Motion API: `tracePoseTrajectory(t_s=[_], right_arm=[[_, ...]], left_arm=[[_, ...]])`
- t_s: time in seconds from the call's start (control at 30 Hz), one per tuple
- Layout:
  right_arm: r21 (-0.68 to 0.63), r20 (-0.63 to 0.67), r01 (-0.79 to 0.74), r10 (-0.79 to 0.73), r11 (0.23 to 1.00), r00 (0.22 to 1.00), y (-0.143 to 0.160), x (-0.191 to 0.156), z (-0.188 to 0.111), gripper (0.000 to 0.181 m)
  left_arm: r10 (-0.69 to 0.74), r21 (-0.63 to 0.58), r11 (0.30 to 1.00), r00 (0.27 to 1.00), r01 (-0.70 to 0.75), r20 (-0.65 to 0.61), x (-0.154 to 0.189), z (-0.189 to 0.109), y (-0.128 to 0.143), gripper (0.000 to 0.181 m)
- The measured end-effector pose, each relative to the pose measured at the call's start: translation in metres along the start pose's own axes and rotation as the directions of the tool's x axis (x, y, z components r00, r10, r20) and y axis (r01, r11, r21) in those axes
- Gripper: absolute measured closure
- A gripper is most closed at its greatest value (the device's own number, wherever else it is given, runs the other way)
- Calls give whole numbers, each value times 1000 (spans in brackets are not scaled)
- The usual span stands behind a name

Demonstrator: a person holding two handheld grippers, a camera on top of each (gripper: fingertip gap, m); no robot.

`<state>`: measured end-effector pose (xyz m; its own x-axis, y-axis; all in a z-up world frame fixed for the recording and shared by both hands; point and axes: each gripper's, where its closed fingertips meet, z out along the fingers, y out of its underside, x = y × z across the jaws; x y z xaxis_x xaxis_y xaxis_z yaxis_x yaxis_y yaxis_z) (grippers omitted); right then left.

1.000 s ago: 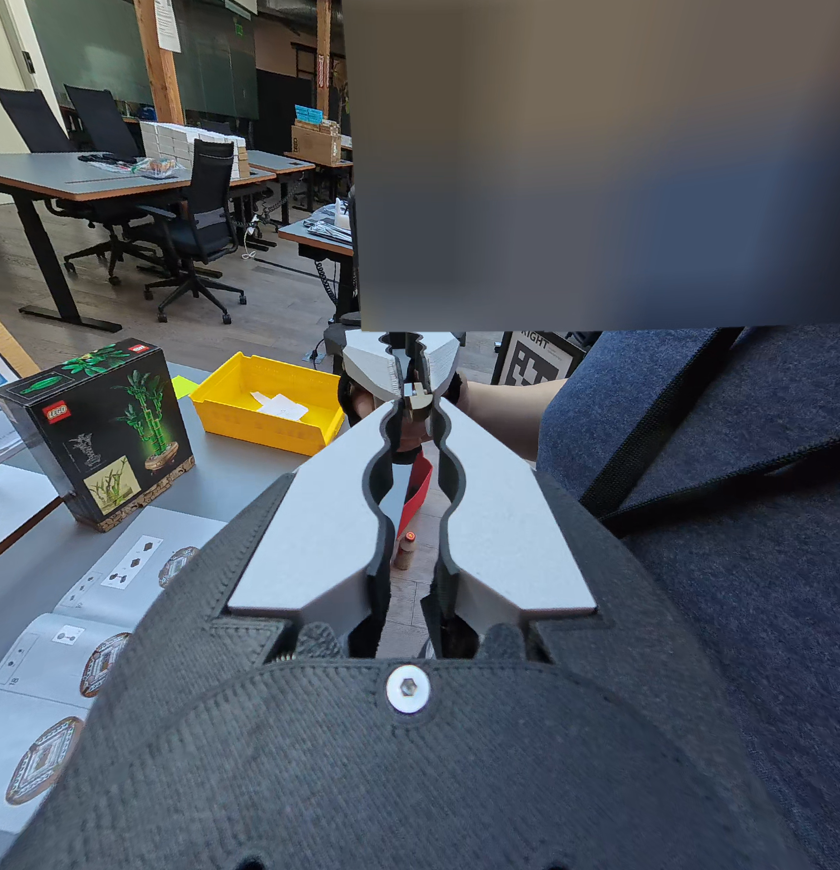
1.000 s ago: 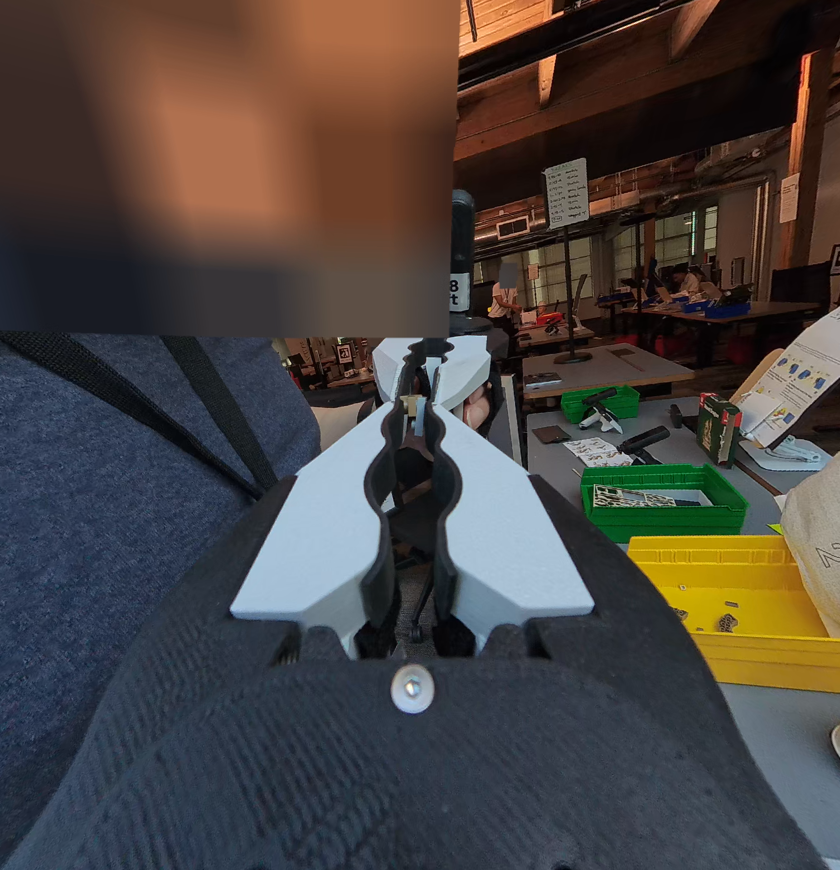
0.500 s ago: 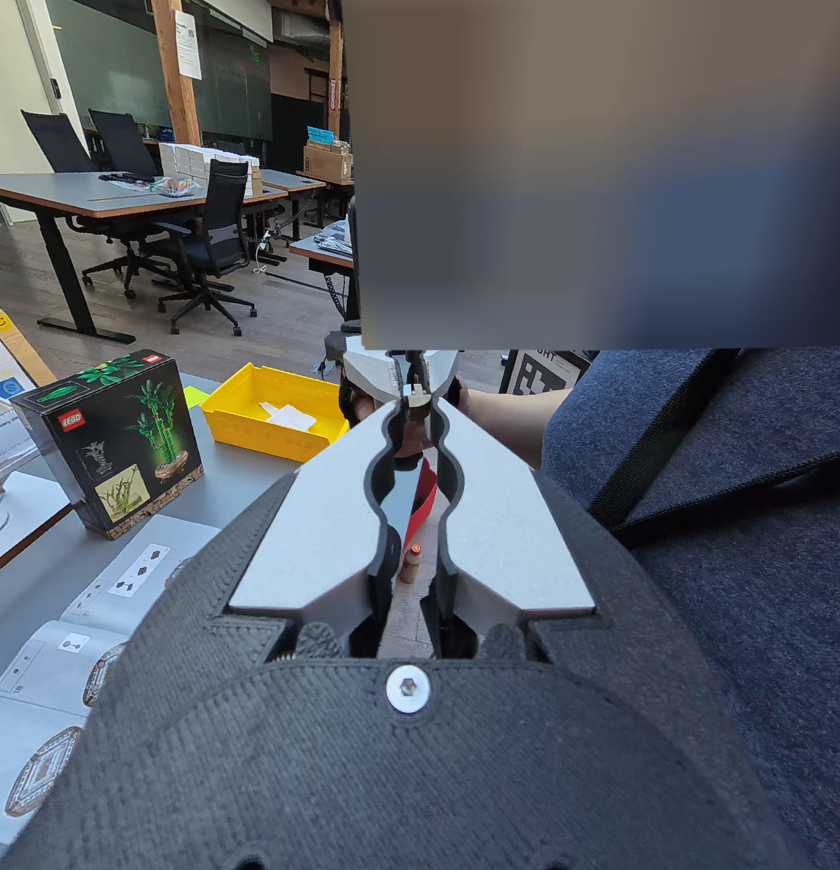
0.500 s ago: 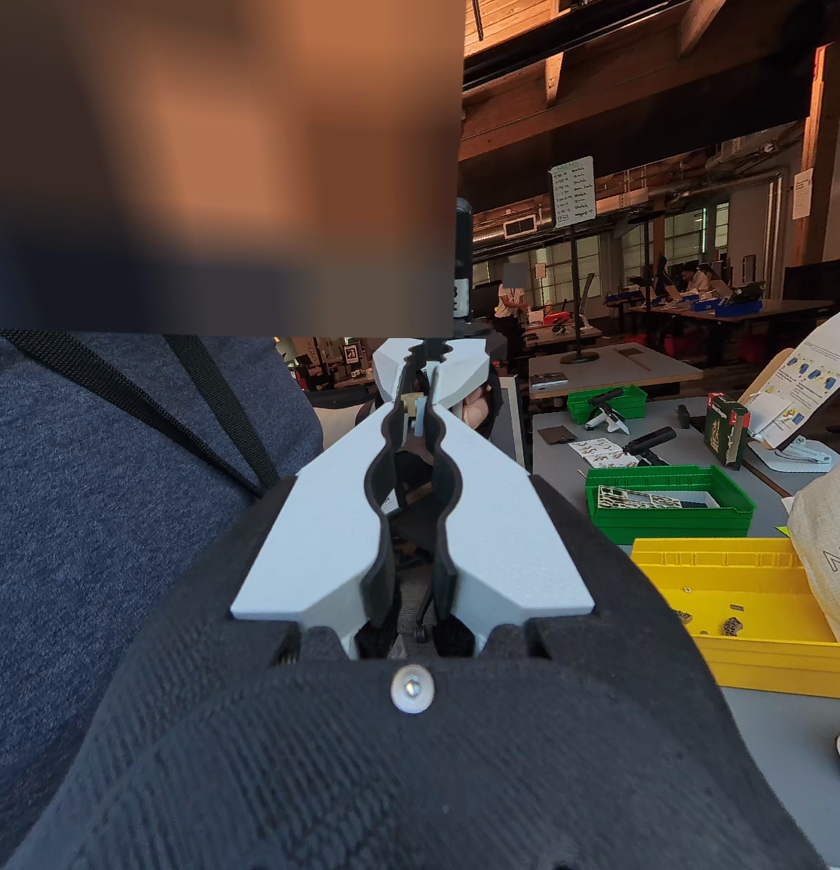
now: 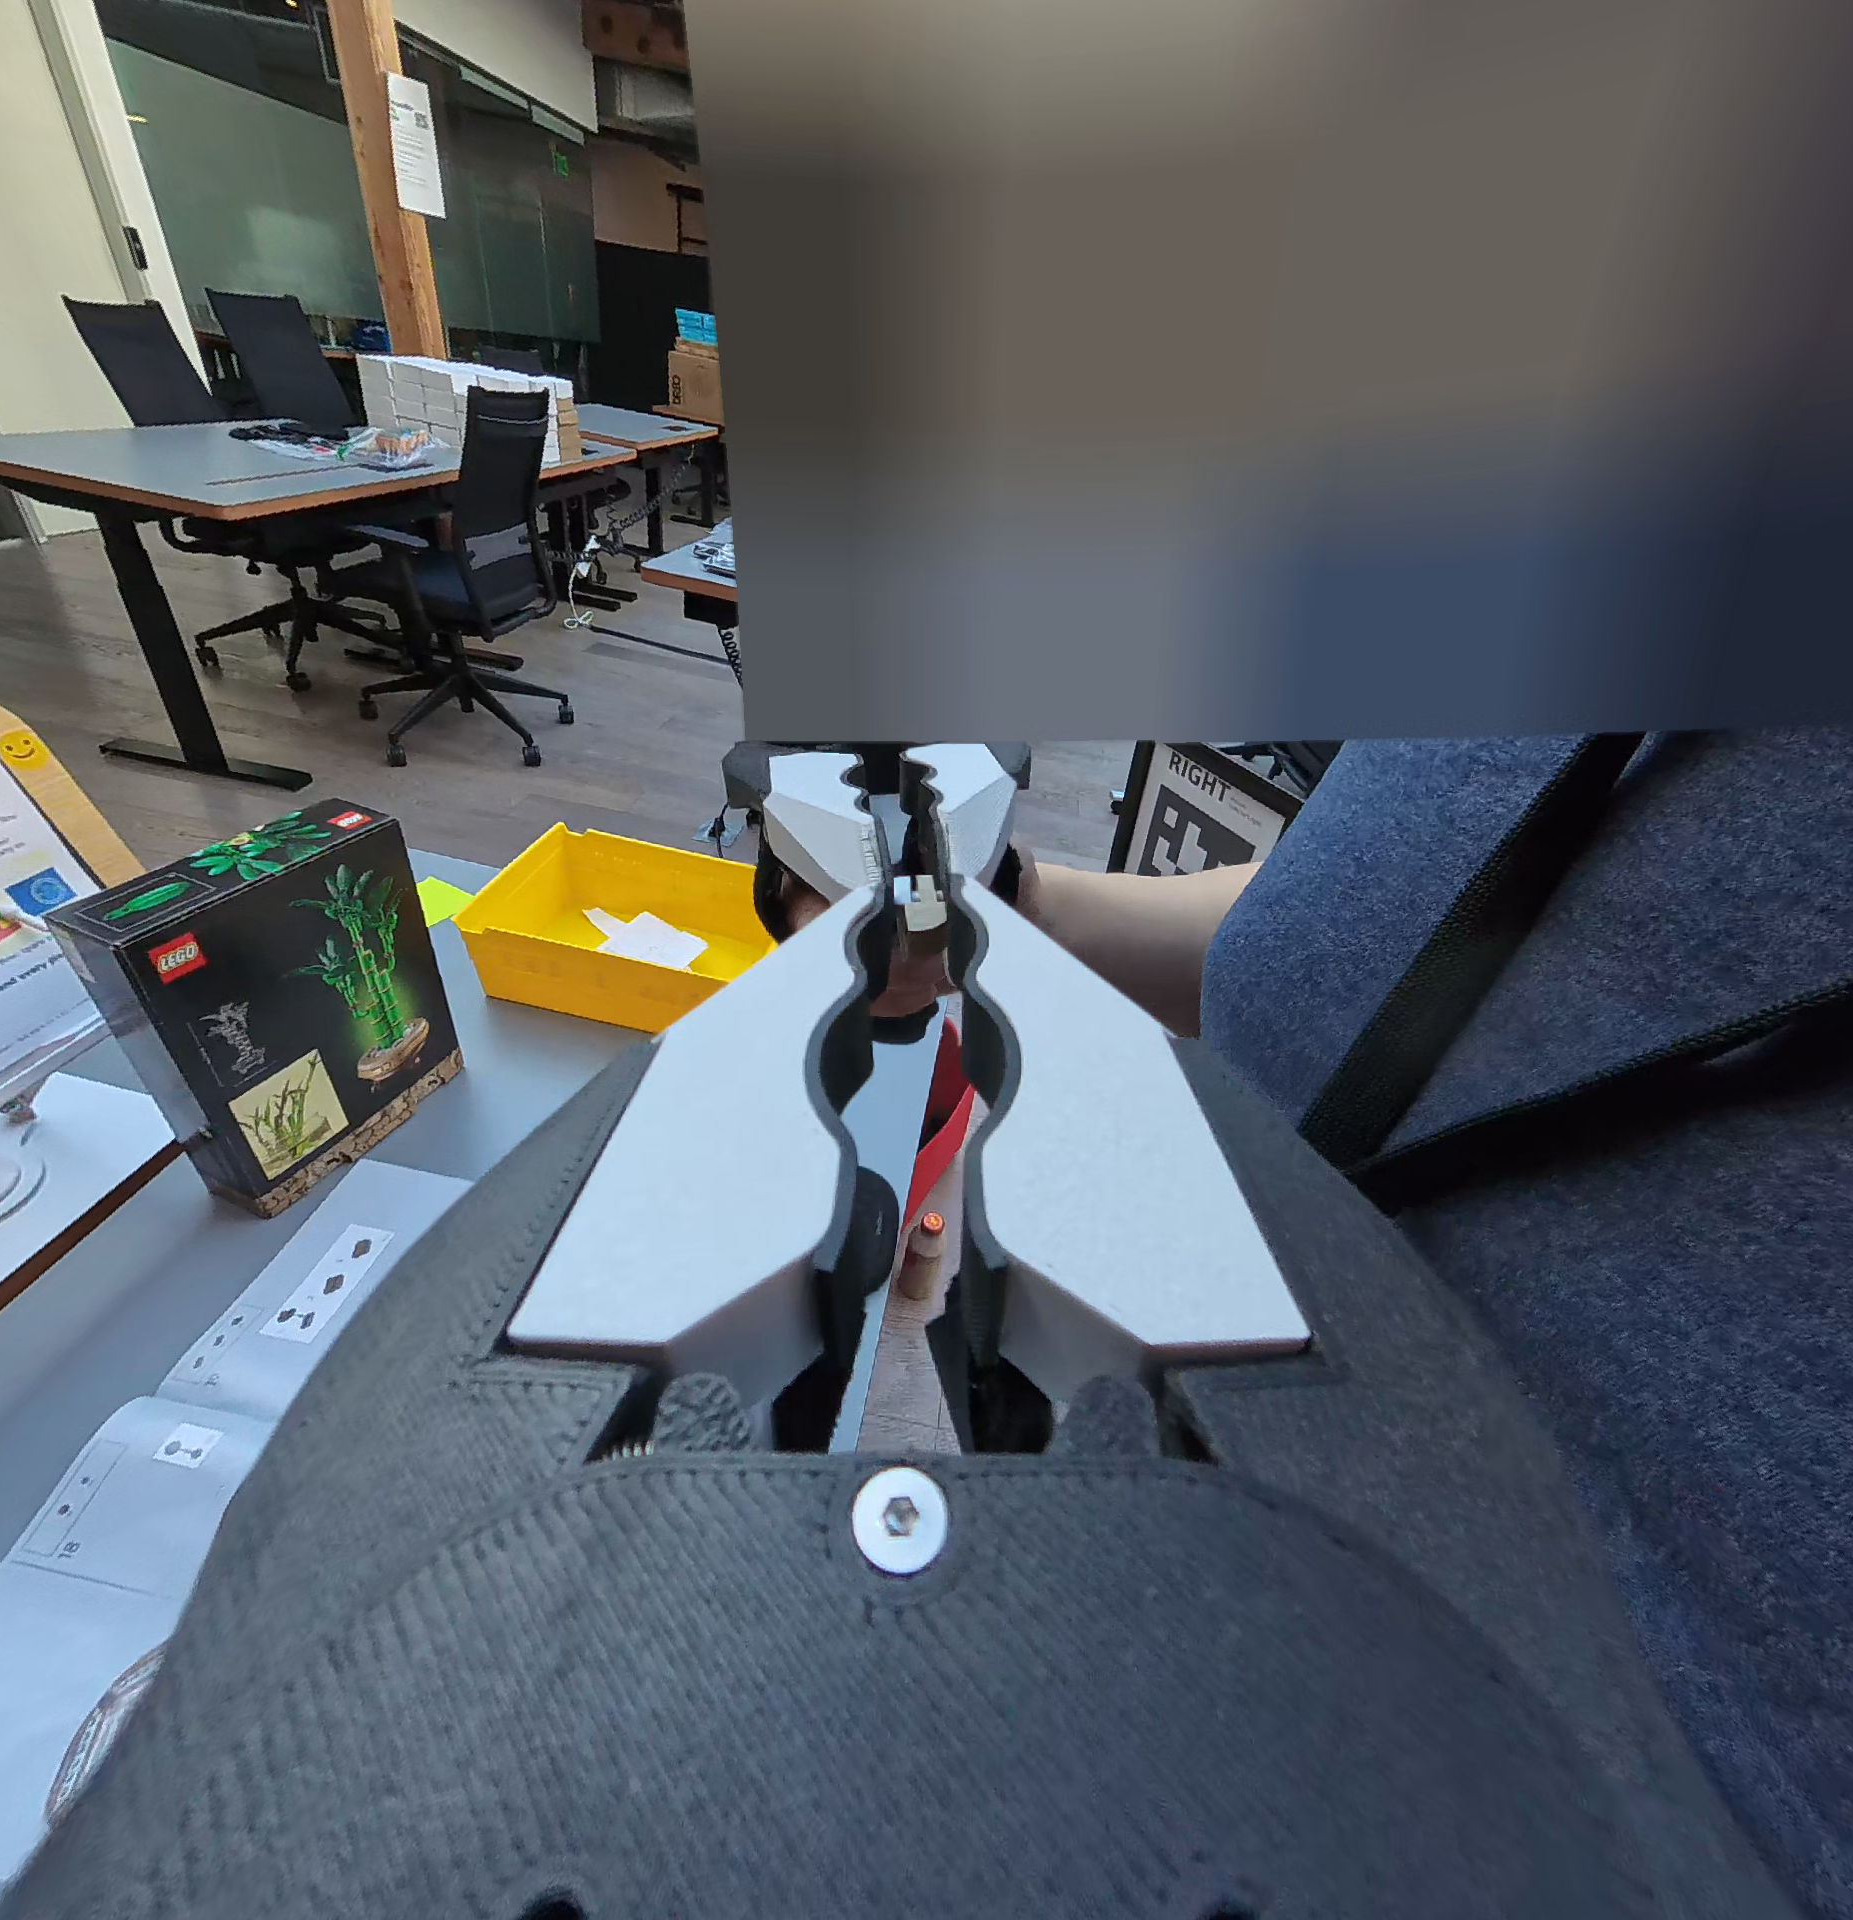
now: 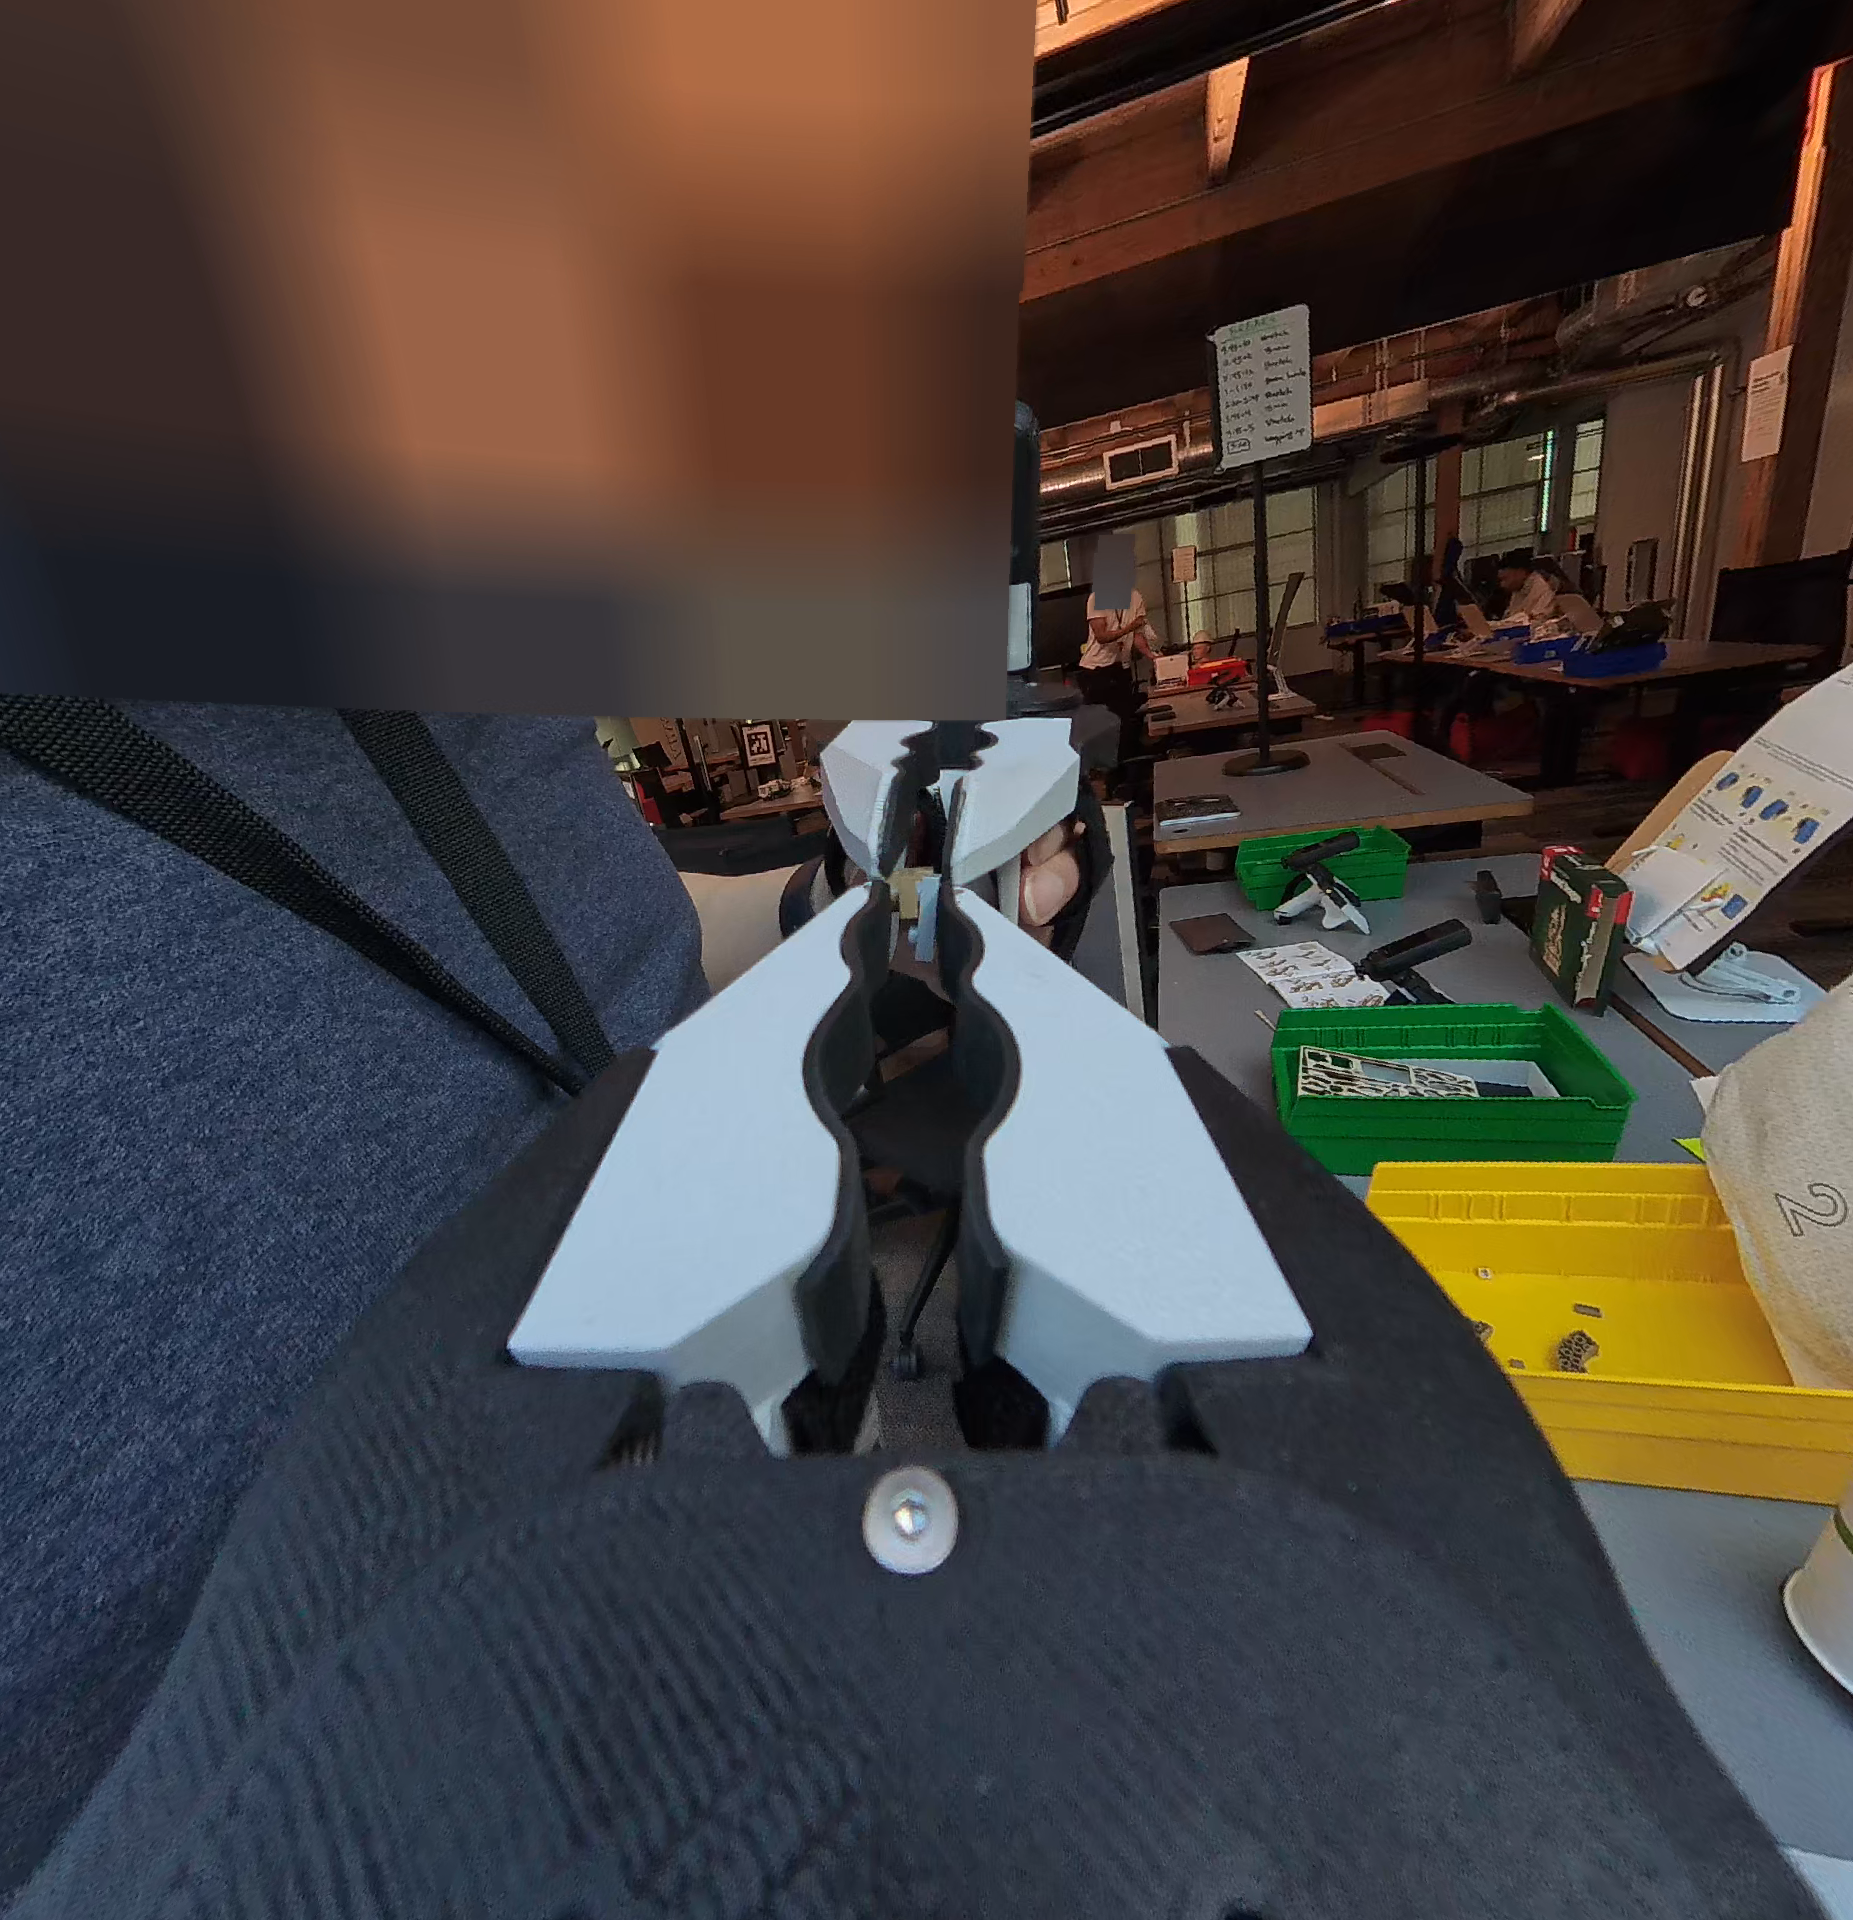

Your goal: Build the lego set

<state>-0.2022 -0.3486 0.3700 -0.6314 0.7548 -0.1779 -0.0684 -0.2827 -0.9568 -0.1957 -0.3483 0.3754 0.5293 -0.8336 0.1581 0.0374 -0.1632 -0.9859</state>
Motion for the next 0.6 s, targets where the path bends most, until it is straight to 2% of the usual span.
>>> tracePoseTrajectory(t_s=[0.6], right_arm=[[39,12,-17,17,999,1000,-2,-5,4,174]], left_arm=[[-26,26,999,999,27,-30,5,-2,-3,175]])
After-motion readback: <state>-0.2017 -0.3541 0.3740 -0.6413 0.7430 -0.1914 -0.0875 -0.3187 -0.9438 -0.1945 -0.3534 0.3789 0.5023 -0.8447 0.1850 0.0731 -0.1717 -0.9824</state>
